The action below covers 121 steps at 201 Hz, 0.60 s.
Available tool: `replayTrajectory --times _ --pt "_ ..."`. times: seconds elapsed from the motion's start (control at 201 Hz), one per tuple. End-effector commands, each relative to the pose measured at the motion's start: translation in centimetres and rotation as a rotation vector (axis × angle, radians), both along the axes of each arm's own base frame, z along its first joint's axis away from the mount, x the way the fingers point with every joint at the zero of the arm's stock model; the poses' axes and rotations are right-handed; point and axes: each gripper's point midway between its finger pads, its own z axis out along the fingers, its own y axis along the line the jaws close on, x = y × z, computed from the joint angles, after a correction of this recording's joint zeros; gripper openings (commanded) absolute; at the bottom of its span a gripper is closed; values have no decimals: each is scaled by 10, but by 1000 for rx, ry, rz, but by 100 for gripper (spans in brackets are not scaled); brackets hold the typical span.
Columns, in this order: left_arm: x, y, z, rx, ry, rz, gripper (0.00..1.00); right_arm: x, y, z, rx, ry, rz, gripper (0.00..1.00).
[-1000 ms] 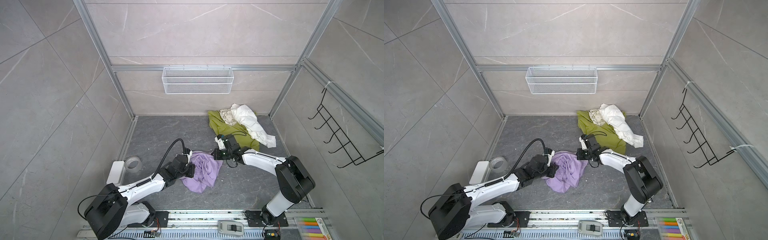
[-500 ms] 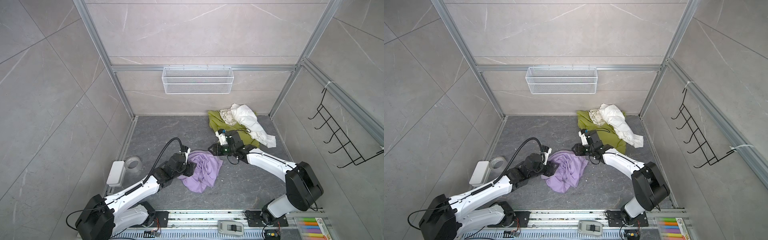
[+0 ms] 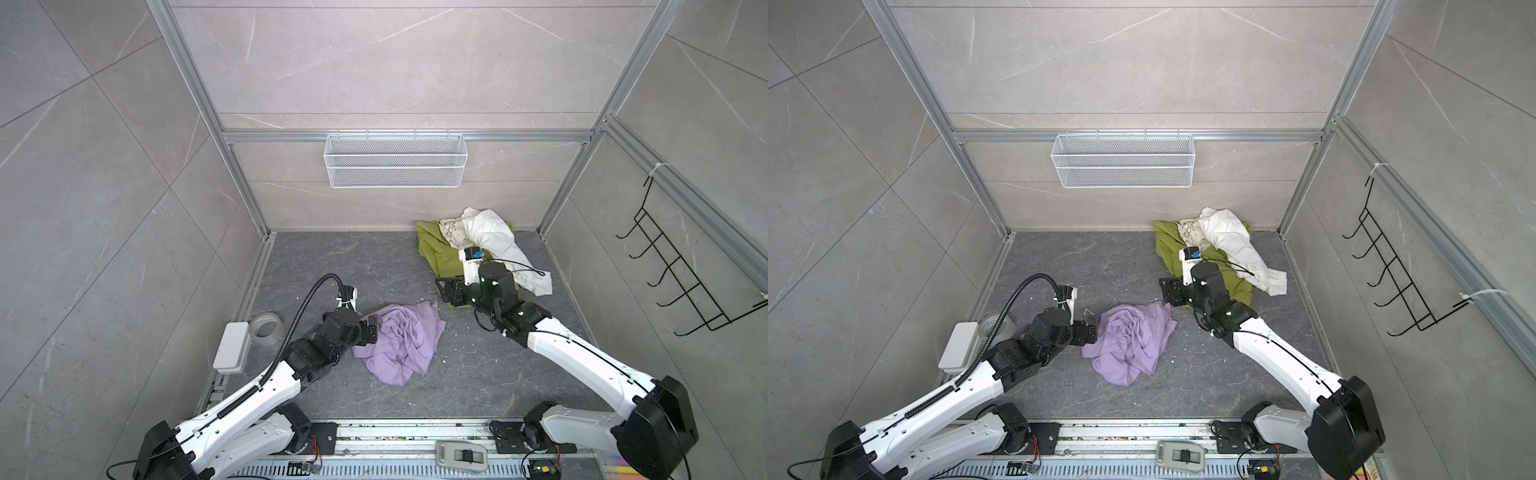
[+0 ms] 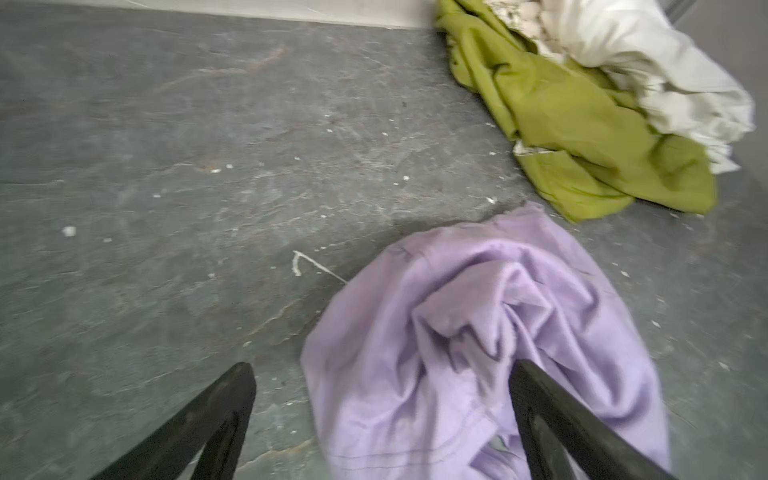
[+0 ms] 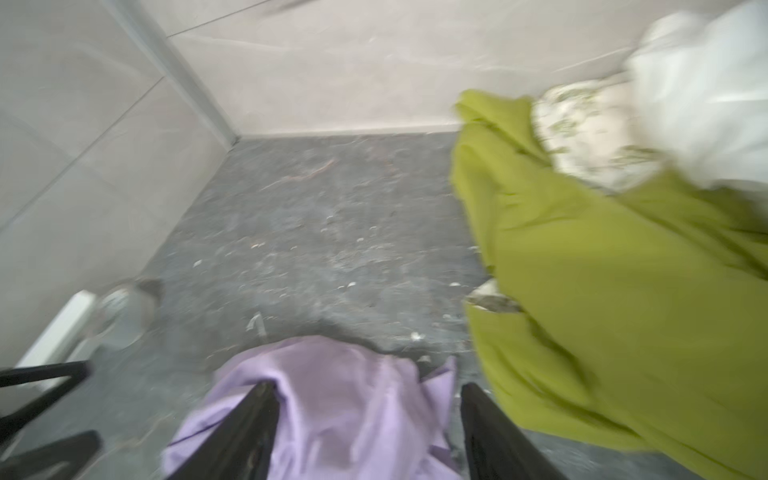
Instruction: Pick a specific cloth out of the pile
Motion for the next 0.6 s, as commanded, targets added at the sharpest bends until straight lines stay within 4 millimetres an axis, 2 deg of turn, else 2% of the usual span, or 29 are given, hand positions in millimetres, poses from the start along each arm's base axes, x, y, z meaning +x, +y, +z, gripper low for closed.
replayTrajectory --times 0.0,0.09,0.209,0.329,0.413,0.453,0.598 --pt "8 37 -4 159 -39 166 97 8 -37 -1 -125 -149 -146 75" --pt "11 43 -12 264 -35 159 97 8 -51 -4 -172 -210 -197 79" --pt "26 57 -17 333 -34 188 98 7 -71 -16 -251 -250 -278 91" --pt "44 85 -22 247 4 272 96 5 -90 -28 -276 -328 -370 91" --pt "54 104 -25 248 -18 309 94 3 -100 -46 -330 -359 -410 91" --pt "57 112 -27 276 -45 322 93 6 -109 -43 -362 -380 -465 92" --pt "71 136 -32 280 -53 344 89 16 -113 -53 -519 -372 -469 92"
